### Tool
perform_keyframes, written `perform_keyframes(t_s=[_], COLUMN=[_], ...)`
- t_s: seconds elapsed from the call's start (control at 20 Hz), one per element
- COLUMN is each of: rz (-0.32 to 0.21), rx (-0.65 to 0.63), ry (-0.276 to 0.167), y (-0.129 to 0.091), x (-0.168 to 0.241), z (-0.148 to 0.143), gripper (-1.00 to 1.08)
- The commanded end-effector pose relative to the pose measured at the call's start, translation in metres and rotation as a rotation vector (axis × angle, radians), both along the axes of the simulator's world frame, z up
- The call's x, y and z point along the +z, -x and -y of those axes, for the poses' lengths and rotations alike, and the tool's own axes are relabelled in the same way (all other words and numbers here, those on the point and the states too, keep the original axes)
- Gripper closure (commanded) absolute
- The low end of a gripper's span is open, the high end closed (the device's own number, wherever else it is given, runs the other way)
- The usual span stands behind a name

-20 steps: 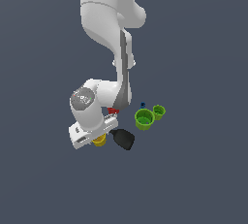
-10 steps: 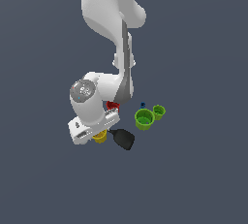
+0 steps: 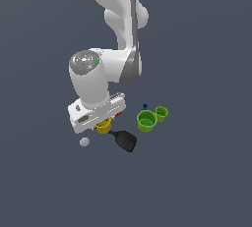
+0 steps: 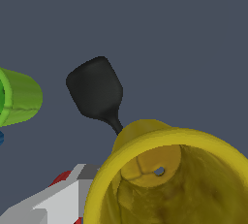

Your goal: Pick up a designated object from a clutter of objects.

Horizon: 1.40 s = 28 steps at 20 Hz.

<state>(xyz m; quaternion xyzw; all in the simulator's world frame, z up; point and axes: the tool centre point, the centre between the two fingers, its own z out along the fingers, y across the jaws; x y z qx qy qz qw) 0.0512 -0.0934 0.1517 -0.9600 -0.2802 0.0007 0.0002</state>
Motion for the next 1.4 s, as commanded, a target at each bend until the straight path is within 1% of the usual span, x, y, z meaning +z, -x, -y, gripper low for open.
perform_keyframes(t_s=[0.0,0.55,0.8,1.05,1.35], rz=[0.002,0.002,0.002,0.002,0.002], rx=[0.000,0.000,0.000,0.000,0.001], ry=[0.000,0.001,0.001,0.001,0.000], y=[0.006,0.036,0.047,0.055,0.059], x=[0.027,0.156,0.208,0.248,0.277], z=[-0.006,-0.034,-0.045,-0.054,-0.061], gripper=[1.08,1.08,1.08,1.08,1.08])
